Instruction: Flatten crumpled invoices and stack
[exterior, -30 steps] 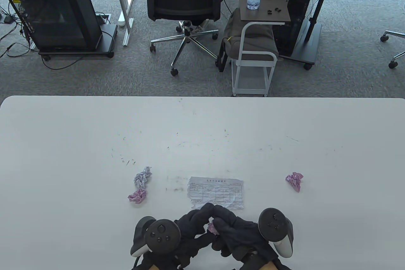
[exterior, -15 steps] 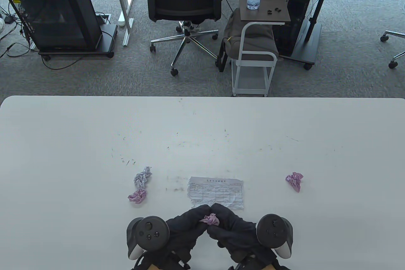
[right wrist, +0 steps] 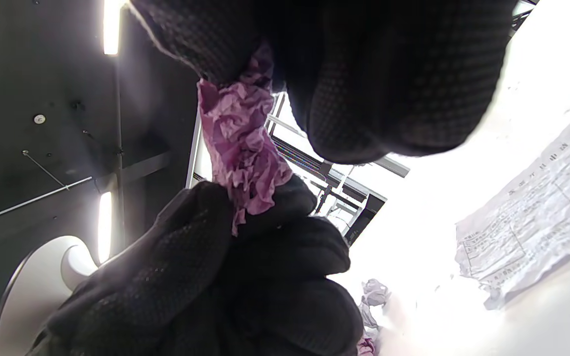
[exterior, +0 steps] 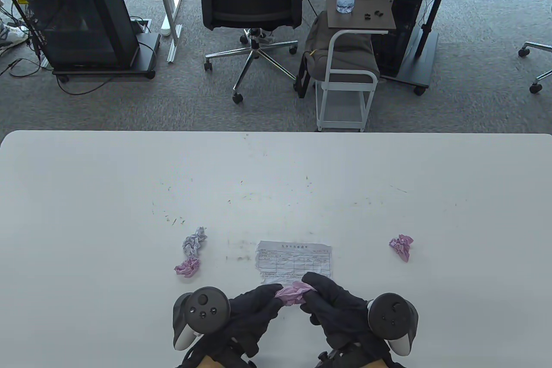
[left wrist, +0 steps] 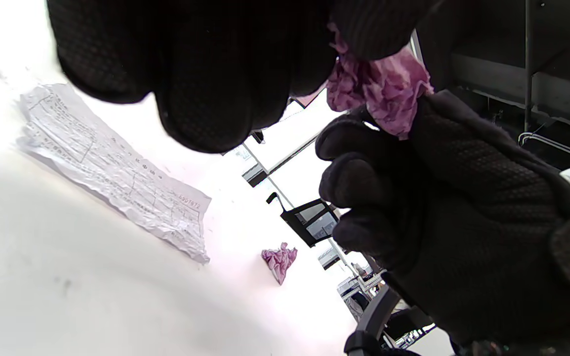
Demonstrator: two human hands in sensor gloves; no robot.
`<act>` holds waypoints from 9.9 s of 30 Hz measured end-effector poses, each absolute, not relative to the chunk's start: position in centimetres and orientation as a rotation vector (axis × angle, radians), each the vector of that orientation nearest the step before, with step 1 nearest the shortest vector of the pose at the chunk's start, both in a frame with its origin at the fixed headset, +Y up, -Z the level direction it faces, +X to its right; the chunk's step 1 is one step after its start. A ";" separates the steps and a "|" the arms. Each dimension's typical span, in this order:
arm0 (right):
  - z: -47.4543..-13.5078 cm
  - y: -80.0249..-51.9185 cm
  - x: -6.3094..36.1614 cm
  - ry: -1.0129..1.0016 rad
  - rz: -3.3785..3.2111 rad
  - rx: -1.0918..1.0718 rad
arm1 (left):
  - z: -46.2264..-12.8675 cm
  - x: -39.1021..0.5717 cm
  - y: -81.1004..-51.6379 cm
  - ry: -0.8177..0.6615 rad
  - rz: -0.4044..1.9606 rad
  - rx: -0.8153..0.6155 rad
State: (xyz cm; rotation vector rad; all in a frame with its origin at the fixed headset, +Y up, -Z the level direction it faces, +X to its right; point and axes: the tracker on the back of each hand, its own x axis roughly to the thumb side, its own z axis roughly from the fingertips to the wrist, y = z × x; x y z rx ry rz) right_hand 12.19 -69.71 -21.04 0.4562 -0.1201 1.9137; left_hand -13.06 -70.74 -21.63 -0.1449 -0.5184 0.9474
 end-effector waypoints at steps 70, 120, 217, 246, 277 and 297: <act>-21.9 -70.2 12.5 0.022 2.058 0.555 | -21.9 -14.1 -70.0 -0.553 1.005 0.010; -21.3 -69.5 12.9 -0.218 1.991 0.472 | -23.0 -15.0 -72.2 -0.538 1.589 -0.265; -23.0 -76.5 9.8 0.365 2.842 0.516 | -23.5 -13.5 -74.9 -0.456 0.519 -0.317; -23.4 -76.3 11.6 0.454 2.924 0.318 | -23.3 -11.8 -78.9 -0.301 0.137 -0.863; -19.6 -75.6 3.0 0.866 2.731 1.217 | -23.3 -12.1 -78.8 -0.307 0.169 -0.845; -22.2 -75.8 8.7 1.013 2.855 0.591 | -23.3 -12.0 -78.8 -0.307 0.174 -0.844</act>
